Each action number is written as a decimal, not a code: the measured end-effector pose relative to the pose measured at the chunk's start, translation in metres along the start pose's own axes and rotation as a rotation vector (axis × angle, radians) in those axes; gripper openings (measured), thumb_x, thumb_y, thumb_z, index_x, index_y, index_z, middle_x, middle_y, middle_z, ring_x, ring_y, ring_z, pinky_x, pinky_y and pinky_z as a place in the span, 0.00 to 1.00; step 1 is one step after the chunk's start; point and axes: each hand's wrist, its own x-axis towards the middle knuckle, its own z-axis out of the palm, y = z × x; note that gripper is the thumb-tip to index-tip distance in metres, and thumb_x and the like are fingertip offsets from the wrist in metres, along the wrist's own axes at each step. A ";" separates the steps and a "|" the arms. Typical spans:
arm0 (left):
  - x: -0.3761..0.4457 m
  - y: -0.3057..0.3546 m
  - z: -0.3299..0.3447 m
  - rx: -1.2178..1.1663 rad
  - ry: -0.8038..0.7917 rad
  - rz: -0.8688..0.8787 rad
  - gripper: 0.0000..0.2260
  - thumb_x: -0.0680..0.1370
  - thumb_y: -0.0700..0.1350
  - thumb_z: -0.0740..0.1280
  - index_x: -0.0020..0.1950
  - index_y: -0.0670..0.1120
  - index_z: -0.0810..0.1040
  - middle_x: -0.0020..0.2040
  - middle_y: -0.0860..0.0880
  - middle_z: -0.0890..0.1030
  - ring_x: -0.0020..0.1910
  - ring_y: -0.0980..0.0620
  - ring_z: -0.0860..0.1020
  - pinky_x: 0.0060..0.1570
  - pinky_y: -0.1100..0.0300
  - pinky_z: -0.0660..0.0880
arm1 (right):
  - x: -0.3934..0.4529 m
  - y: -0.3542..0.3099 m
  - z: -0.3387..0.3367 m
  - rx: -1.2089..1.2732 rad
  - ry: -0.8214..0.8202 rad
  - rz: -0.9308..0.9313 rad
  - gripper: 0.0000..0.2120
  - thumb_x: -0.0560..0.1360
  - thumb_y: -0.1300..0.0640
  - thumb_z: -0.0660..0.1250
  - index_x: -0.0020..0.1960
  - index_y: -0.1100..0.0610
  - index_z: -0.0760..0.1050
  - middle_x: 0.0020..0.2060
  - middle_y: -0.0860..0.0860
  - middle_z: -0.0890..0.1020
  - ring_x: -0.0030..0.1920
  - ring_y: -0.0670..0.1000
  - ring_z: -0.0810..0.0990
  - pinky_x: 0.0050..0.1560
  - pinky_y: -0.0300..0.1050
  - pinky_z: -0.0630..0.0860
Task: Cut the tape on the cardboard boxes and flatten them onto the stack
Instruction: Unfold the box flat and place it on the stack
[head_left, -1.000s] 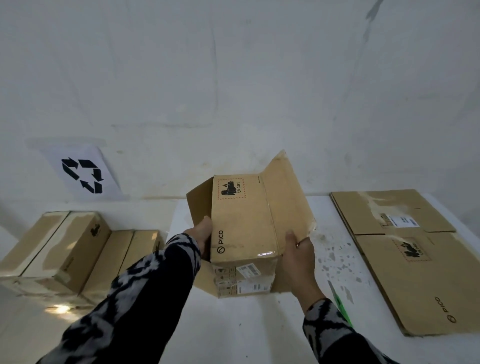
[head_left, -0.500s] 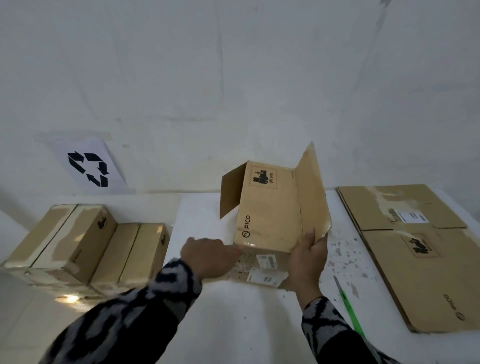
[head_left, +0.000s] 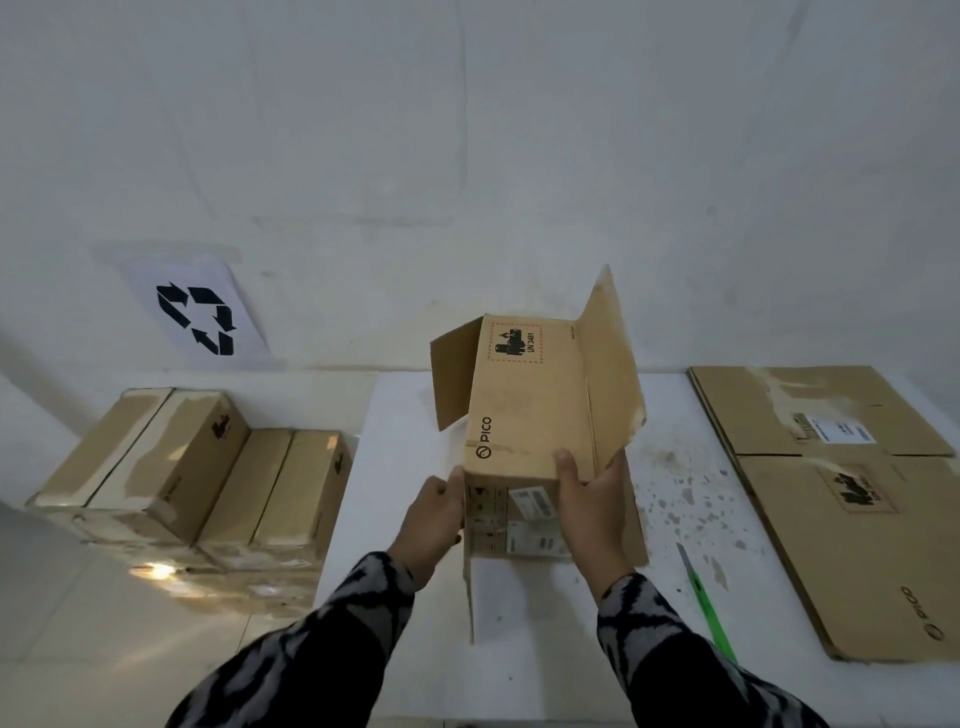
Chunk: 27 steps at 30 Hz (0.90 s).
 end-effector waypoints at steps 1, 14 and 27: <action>0.004 0.002 -0.002 -0.114 -0.040 -0.053 0.31 0.75 0.72 0.54 0.59 0.49 0.78 0.56 0.48 0.82 0.54 0.48 0.80 0.59 0.48 0.77 | 0.002 0.001 -0.001 -0.003 -0.005 0.012 0.32 0.80 0.53 0.65 0.79 0.57 0.55 0.67 0.52 0.72 0.67 0.56 0.72 0.57 0.38 0.65; 0.032 0.001 0.008 -0.964 0.011 -0.513 0.17 0.76 0.55 0.69 0.59 0.46 0.79 0.59 0.45 0.75 0.59 0.42 0.75 0.60 0.45 0.74 | 0.004 0.010 -0.008 -0.078 -0.060 -0.028 0.28 0.82 0.51 0.61 0.79 0.50 0.55 0.60 0.49 0.75 0.50 0.48 0.73 0.47 0.39 0.70; 0.018 0.023 -0.007 -0.756 0.347 0.306 0.14 0.78 0.42 0.69 0.63 0.49 0.73 0.55 0.46 0.82 0.51 0.50 0.83 0.50 0.51 0.81 | 0.006 0.007 -0.011 -0.111 -0.122 -0.088 0.26 0.83 0.53 0.60 0.78 0.48 0.56 0.56 0.46 0.76 0.41 0.36 0.73 0.34 0.26 0.70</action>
